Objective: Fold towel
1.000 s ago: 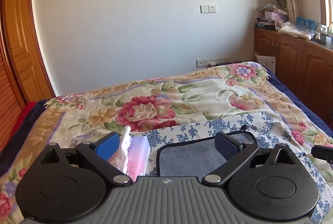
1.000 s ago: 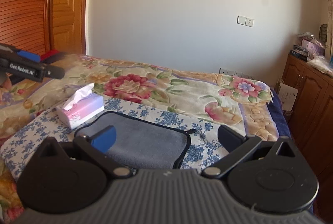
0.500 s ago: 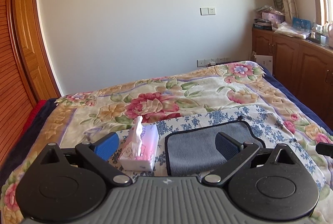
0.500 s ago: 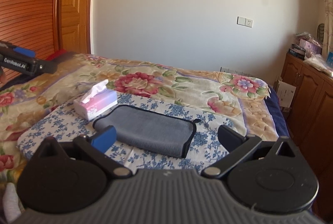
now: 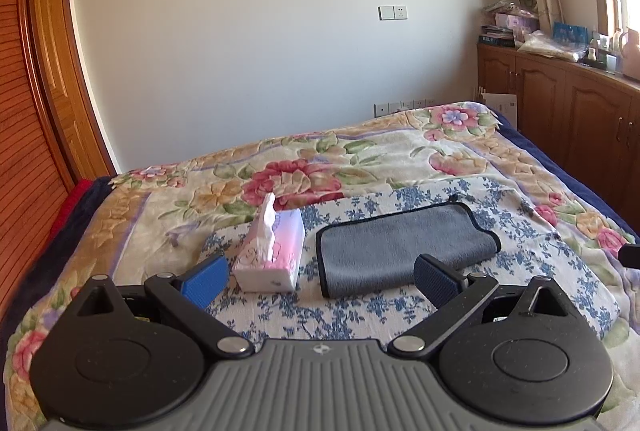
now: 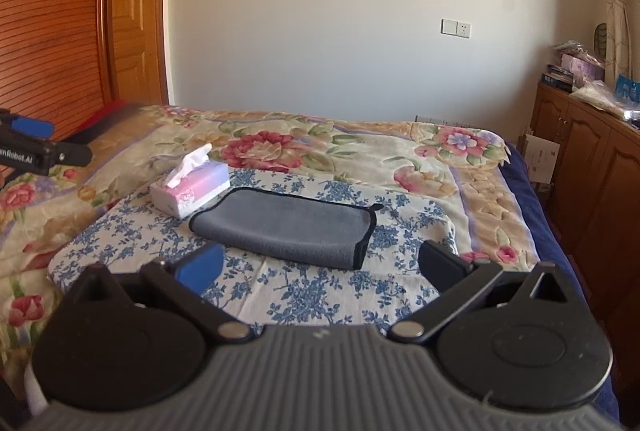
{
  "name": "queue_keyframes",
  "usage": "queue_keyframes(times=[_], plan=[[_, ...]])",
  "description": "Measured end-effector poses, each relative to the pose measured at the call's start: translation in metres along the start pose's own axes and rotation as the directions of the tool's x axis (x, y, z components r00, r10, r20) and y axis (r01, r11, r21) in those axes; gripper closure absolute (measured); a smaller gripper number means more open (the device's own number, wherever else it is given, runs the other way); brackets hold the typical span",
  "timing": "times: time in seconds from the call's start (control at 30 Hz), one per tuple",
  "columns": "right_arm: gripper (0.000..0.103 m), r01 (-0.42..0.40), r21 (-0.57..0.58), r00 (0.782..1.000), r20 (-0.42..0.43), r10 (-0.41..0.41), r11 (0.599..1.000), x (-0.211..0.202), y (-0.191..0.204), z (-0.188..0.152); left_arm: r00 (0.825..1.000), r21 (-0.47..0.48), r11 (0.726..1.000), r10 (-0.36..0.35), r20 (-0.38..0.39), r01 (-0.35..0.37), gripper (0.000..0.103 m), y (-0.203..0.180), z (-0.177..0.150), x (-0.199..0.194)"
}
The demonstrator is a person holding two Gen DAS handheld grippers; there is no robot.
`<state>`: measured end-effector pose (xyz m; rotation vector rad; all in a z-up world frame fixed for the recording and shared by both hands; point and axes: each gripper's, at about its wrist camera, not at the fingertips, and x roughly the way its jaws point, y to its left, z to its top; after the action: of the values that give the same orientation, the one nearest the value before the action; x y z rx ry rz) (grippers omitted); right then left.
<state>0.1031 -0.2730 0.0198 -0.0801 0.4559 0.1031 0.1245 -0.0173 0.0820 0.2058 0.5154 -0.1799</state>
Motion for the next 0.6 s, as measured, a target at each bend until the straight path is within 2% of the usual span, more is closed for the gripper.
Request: queue_keyframes(times=[0.43,0.6], plan=[[0.0,0.02,-0.01,1.0,0.001,-0.02,1.0,-0.013,0.012,-0.027,0.999,-0.055,0.998,-0.017,-0.052,0.014,0.002,-0.008,-0.045,-0.007],[0.0,0.018,0.0,1.0,-0.011,-0.018,1.0,-0.014,0.019,-0.038,0.999,-0.054,0.998,-0.019,-0.048,0.016,0.002,-0.012,-0.056,-0.013]])
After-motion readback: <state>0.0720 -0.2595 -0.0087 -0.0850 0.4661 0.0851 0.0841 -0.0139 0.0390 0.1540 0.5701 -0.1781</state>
